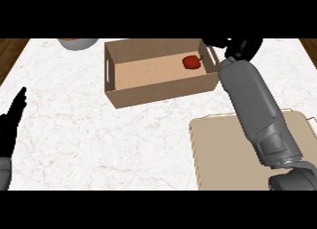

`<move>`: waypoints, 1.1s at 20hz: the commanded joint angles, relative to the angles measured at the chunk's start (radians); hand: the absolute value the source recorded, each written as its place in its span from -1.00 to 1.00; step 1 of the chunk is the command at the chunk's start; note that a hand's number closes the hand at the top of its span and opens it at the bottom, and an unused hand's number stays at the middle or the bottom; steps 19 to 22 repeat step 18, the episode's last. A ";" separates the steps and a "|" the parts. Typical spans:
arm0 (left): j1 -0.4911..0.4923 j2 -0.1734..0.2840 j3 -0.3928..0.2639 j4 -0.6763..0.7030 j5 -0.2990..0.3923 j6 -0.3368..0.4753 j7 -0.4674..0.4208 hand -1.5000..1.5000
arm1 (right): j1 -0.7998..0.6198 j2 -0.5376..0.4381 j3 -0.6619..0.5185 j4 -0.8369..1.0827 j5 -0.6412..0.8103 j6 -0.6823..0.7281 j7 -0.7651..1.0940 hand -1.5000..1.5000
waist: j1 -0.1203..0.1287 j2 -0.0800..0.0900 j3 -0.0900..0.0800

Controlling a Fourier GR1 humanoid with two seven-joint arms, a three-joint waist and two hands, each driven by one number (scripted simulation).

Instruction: Pick the bell pepper from the tray and place it in the cardboard box

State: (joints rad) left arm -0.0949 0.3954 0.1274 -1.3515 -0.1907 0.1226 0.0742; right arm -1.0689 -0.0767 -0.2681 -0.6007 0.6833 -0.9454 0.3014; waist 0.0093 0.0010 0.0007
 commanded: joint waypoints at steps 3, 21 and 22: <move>-0.014 0.008 0.035 0.017 0.008 -0.001 0.017 0.00 | 0.238 0.007 0.043 -0.294 -0.034 0.037 0.005 -1.00 | -0.042 -0.014 -0.001; 0.042 0.004 0.053 -0.033 0.010 -0.011 0.021 0.00 | 1.005 -0.101 0.201 -1.266 -0.008 0.423 0.286 -1.00 | -0.046 -0.013 -0.001; 0.042 0.004 0.053 -0.033 0.010 -0.011 0.021 0.00 | 1.005 -0.101 0.201 -1.266 -0.008 0.423 0.286 -1.00 | -0.046 -0.013 -0.001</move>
